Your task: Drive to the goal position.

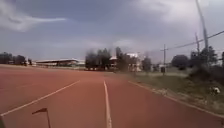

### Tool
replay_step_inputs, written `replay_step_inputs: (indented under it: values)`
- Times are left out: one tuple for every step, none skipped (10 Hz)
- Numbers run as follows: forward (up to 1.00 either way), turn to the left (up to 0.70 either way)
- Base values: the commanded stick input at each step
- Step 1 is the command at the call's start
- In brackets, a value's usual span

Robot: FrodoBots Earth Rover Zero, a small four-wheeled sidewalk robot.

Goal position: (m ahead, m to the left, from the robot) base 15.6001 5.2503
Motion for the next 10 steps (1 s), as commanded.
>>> replay_step_inputs:
  values:
    - [0.70, 0.00]
    - [0.70, 0.00]
    - [0.70, 0.00]
    - [0.70, 0.00]
    - [0.70, 0.00]
    - [0.70, 0.00]
    - [0.70, 0.00]
    - [0.70, 0.00]
    - [0.70, 0.00]
    - [0.70, 0.00]
